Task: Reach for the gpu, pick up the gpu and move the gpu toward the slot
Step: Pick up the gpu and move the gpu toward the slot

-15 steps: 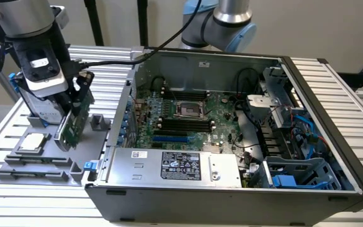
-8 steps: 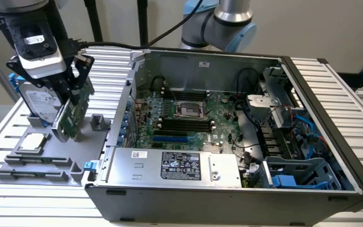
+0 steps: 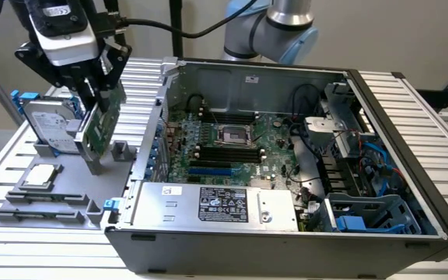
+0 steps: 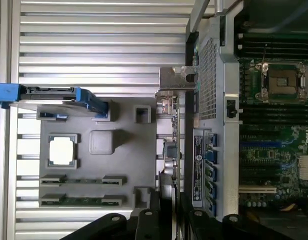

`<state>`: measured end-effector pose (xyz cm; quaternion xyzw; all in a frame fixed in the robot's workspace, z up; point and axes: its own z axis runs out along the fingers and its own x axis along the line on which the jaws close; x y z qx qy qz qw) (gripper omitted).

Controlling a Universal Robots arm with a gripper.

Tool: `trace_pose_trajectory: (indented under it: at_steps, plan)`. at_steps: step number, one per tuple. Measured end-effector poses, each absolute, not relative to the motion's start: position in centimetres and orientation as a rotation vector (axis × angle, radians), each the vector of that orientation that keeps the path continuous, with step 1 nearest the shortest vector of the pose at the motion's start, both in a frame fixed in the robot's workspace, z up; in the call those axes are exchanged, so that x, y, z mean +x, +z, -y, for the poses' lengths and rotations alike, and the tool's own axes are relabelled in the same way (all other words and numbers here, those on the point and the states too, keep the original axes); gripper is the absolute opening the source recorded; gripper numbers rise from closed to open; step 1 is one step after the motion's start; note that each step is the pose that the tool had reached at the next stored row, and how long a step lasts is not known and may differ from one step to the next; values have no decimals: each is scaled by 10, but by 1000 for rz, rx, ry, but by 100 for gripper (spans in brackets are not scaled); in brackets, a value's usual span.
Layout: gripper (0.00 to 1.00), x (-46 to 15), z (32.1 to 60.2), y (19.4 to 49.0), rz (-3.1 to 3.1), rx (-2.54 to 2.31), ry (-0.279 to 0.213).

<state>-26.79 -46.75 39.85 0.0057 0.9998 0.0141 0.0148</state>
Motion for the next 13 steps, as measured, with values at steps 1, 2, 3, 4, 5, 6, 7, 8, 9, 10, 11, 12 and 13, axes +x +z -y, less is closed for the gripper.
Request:
trace_pose_trajectory:
  at_steps: [1,2,3,4,5,6,7,8,9,10,11,12,13]
  plan:
    - [26,-263,467,403,-3112,18,46]
    - [26,-259,467,408,-3113,17,48]
    - [26,-254,467,412,-3114,17,51]
    - [26,-249,467,416,-3114,17,53]
    - [26,-245,467,419,-3115,17,56]
    - [26,-240,467,422,-3115,17,60]
    - [26,-236,467,425,-3115,17,64]
    - [26,-231,467,427,-3115,17,69]
    - [26,-227,467,429,-3115,17,74]
    - [26,-222,467,431,-3116,17,79]
    - [26,-218,467,432,-3115,17,85]
    - [26,-213,467,434,-3116,18,90]
    - [26,-208,467,435,-3116,17,96]
